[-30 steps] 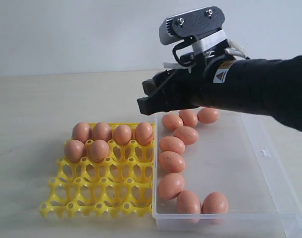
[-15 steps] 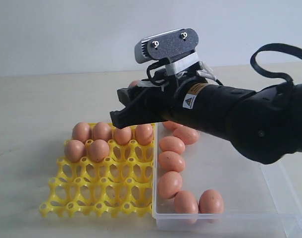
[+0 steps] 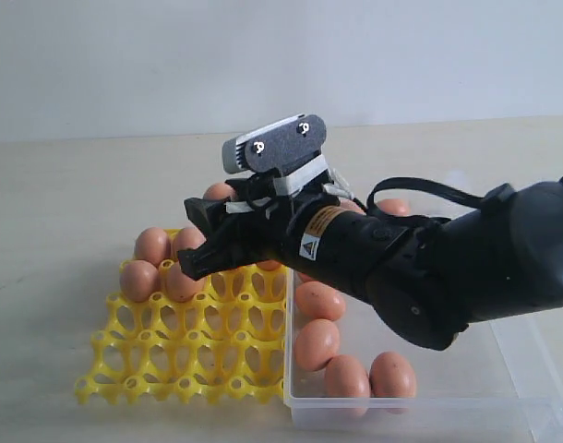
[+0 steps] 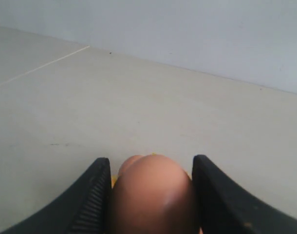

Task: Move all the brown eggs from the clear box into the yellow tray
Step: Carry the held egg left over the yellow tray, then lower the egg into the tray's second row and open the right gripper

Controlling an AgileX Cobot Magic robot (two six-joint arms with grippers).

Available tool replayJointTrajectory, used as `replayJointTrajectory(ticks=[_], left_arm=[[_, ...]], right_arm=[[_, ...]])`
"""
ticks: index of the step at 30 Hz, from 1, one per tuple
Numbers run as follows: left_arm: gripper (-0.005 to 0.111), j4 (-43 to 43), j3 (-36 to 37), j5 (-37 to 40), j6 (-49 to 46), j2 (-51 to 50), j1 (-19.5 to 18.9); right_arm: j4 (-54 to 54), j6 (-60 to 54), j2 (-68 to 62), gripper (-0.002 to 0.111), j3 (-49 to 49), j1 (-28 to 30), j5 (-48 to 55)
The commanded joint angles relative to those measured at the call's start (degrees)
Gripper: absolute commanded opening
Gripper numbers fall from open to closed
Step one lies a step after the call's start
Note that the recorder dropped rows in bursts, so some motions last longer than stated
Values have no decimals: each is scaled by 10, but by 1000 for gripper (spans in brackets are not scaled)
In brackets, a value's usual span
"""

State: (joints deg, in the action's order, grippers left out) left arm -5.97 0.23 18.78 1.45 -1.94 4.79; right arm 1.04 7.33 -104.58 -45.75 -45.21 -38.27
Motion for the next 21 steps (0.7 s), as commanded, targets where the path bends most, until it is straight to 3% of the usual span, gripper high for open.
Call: replayJointTrajectory(ticks=[1, 21], left_arm=[[0, 1, -2, -7, 2, -1, 4], [0, 1, -2, -7, 2, -1, 4]], right_arm=[[11, 4, -33, 0, 2, -1, -26], [41, -20, -111, 0, 0, -1, -159]])
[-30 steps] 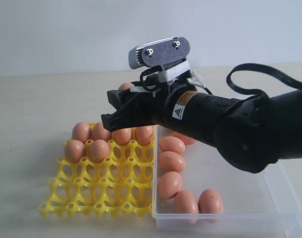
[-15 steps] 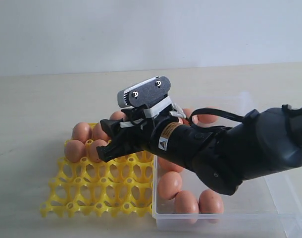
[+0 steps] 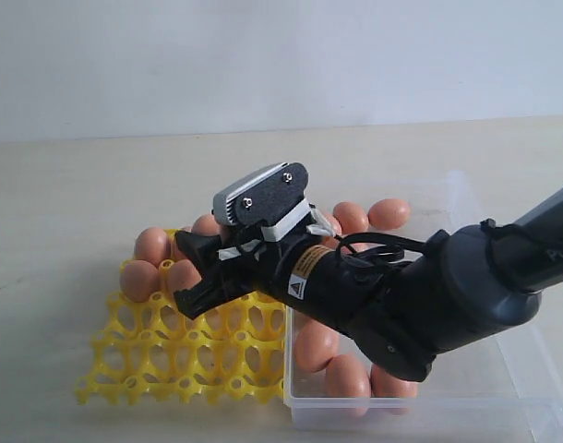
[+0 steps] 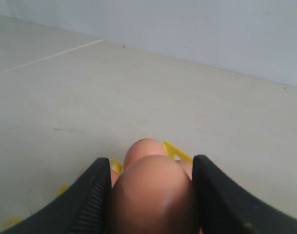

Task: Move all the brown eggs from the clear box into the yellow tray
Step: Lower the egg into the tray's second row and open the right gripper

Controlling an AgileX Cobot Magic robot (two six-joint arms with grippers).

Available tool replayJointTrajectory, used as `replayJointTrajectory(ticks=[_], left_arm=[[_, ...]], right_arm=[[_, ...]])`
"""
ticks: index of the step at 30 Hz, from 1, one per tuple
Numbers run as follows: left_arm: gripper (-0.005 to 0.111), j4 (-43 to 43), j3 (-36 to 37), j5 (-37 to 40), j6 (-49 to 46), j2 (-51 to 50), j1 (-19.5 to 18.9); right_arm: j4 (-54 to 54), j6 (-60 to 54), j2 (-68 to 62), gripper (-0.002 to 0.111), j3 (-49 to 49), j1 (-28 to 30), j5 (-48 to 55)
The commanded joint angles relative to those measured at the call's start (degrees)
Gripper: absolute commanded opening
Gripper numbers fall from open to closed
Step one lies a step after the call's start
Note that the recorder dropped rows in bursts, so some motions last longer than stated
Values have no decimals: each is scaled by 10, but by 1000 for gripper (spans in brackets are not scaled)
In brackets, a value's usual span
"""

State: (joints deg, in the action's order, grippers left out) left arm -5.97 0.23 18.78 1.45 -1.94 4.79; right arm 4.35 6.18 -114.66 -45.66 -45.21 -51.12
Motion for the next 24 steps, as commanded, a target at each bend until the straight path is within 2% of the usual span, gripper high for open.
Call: replayJointTrajectory(ticks=[1, 24], left_arm=[[0, 1, -2, -7, 2, -1, 4], [0, 1, -2, -7, 2, -1, 4]], right_arm=[[8, -10, -13, 0, -1, -1, -34], [-4, -77, -22, 0, -28, -1, -32]])
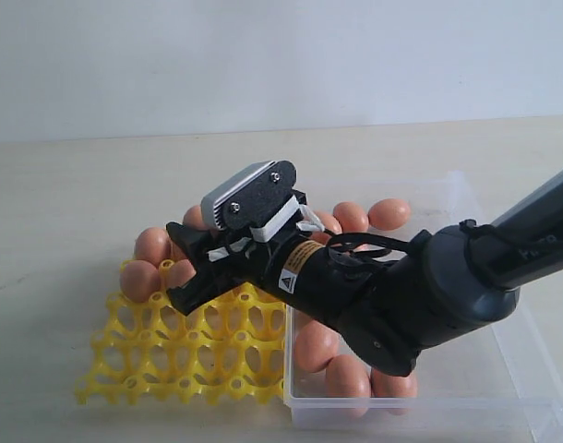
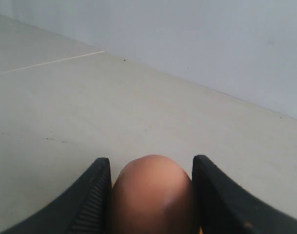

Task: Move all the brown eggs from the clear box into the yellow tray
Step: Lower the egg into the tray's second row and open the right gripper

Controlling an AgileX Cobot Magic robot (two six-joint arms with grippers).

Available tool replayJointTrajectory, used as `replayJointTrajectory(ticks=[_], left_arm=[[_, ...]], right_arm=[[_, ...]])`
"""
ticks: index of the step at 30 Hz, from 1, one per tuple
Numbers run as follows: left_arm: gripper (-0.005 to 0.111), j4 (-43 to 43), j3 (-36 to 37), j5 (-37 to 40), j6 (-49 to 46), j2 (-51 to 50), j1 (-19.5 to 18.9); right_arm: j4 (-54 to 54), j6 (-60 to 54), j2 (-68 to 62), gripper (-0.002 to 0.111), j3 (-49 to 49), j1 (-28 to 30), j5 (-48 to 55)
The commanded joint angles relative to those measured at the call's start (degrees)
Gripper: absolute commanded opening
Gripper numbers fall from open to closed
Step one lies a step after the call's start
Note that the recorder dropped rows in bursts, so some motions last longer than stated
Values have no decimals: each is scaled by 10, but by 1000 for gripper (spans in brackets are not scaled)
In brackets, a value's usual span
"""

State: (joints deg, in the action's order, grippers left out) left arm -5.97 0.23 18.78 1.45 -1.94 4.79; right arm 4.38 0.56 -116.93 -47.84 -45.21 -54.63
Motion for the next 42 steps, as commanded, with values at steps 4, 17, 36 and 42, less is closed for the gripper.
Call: replayJointTrajectory(ticks=[4, 17, 36, 42], left_arm=[[0, 1, -2, -7, 2, -1, 4], [0, 1, -2, -7, 2, -1, 4], [0, 1, -2, -7, 2, -1, 4], [0, 1, -2, -7, 2, -1, 4]], right_arm=[[0, -36, 0, 0, -6, 3, 14], [17, -36, -10, 0, -6, 3, 61], [18, -51, -10, 0, -6, 17, 103], [30, -40, -19, 0, -6, 17, 88]])
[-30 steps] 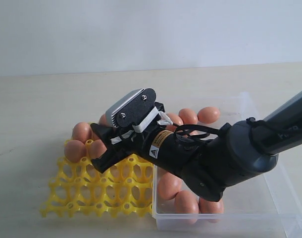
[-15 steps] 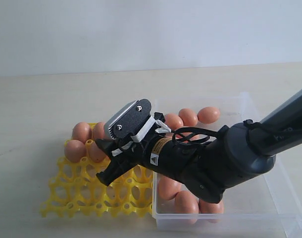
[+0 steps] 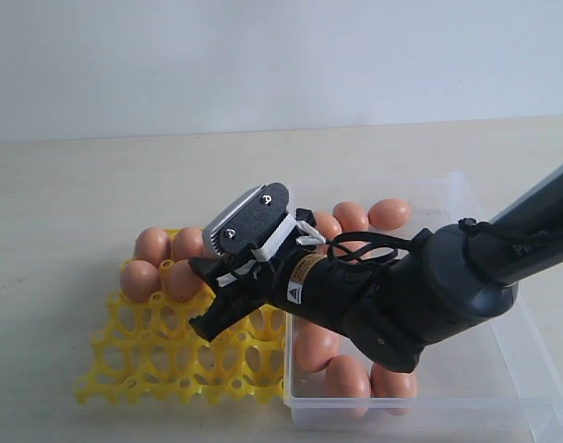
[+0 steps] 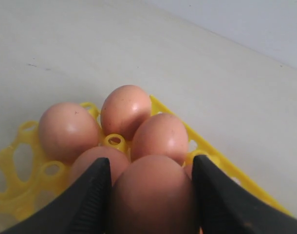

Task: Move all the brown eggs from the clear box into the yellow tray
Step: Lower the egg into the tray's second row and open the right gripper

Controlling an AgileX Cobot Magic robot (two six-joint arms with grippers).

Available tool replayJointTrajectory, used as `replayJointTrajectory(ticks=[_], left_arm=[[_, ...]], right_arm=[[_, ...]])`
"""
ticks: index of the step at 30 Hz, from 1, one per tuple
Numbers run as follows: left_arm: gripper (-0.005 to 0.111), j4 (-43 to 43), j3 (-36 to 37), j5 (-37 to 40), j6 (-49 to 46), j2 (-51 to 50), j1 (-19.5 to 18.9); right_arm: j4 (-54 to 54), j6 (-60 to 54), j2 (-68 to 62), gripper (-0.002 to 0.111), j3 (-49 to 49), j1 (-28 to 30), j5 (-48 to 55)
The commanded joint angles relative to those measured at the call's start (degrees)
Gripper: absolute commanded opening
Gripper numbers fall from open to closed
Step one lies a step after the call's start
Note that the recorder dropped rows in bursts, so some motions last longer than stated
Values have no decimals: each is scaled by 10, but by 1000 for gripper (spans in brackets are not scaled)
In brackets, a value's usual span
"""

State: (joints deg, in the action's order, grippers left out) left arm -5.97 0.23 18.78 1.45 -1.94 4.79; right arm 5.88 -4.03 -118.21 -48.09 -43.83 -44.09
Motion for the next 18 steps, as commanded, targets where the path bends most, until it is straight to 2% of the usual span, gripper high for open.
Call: replayJointTrajectory(ticks=[1, 7, 18], left_arm=[[0, 1, -2, -7, 2, -1, 4], [0, 1, -2, -7, 2, -1, 4], [0, 1, -2, -7, 2, -1, 4]], right_arm=[[20, 6, -6, 0, -3, 3, -17], [23, 15, -6, 6, -3, 5, -18], [27, 22, -6, 34, -3, 6, -26]])
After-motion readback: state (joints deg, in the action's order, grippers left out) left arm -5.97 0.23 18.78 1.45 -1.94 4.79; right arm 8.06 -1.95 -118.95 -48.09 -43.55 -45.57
